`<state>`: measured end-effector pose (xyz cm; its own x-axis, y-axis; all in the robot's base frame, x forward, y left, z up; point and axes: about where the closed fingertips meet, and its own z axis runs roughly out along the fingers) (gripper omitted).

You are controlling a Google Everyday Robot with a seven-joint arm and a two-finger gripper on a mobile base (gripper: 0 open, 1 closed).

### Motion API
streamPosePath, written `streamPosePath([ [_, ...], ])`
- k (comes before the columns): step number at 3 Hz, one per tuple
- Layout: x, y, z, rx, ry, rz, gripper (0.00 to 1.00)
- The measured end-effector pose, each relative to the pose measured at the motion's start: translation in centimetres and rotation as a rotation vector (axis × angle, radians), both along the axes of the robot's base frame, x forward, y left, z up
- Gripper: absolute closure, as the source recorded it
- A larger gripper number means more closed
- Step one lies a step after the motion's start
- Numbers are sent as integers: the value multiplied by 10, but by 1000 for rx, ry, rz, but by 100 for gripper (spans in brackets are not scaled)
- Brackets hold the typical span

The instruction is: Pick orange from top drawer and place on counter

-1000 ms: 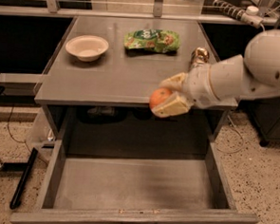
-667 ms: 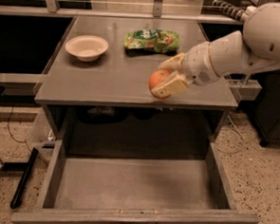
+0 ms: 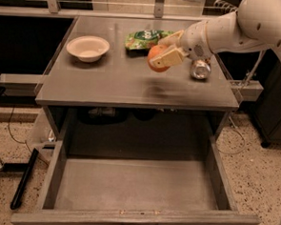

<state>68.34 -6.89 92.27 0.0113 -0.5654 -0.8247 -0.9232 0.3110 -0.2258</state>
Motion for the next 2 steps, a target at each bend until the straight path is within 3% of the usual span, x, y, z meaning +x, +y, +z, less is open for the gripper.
streamPosePath([
  [1,23,4,7,22,-2,-101,100],
  [2,22,4,-21,-4,30,-218,100],
])
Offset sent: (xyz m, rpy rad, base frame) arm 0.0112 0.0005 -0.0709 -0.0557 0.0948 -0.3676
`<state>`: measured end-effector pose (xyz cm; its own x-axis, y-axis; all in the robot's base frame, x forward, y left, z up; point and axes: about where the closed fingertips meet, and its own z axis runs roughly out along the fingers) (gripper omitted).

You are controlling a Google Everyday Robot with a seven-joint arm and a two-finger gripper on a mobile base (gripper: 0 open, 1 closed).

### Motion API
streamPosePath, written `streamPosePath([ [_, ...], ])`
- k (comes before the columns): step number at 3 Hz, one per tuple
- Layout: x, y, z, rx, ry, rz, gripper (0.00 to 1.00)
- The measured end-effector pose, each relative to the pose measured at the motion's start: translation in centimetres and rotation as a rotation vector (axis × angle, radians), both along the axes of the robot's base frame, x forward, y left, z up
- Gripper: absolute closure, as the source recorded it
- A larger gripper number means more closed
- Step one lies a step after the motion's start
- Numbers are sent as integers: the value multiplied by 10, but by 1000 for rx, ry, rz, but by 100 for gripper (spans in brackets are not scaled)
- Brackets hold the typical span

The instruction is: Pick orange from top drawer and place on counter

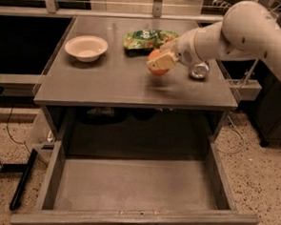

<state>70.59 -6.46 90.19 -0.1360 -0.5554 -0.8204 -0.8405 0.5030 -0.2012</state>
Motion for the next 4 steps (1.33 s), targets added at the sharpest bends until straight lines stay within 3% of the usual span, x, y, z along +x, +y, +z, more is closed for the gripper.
streamPosePath([
  [1,-13,0,-37,-15,52,-46,100],
  [2,-13,0,-32,-15,52,-46,100],
  [4,-13,0,-32,-15,52,-46,58],
])
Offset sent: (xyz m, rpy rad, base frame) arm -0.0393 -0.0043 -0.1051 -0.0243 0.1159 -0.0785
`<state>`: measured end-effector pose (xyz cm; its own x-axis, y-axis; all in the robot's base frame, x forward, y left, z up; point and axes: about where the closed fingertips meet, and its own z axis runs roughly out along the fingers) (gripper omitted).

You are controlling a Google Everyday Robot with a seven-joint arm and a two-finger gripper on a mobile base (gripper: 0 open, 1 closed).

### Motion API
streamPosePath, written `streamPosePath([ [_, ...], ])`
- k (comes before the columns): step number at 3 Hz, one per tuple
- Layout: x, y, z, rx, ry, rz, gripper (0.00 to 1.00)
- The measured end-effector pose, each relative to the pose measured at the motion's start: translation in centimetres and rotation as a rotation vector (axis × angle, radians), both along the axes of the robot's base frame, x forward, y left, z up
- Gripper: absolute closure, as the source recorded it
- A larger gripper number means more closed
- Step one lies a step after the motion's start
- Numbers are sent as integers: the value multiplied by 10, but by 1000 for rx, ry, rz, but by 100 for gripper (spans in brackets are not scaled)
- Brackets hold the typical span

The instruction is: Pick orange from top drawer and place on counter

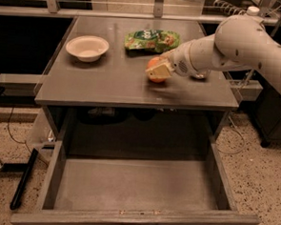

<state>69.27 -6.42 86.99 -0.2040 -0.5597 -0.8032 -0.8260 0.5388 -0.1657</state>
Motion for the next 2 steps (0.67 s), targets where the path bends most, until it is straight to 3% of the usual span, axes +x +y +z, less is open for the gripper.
streamPosePath([
  [2,0,0,0,0,0,0,12],
])
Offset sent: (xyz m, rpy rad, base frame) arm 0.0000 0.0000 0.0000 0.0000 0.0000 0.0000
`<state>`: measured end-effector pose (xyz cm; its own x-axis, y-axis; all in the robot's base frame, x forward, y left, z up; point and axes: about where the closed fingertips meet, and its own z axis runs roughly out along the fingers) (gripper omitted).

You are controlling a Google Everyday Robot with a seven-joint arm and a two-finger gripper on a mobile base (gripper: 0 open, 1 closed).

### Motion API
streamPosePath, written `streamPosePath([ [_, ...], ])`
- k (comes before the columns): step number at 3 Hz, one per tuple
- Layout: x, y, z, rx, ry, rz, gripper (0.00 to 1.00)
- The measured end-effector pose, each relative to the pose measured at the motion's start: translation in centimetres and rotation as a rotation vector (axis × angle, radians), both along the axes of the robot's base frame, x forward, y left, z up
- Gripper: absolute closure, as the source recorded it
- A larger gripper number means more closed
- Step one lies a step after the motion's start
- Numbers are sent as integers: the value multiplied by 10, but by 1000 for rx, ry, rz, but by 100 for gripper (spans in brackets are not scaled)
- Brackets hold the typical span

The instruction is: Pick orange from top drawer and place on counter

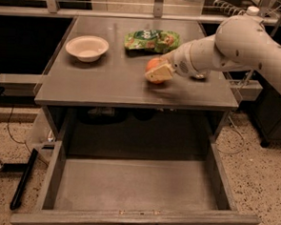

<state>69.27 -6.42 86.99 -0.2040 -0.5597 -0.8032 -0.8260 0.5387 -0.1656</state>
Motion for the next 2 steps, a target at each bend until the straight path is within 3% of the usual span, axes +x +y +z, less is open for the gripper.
streamPosePath([
  [1,0,0,0,0,0,0,0],
  [2,0,0,0,0,0,0,0],
])
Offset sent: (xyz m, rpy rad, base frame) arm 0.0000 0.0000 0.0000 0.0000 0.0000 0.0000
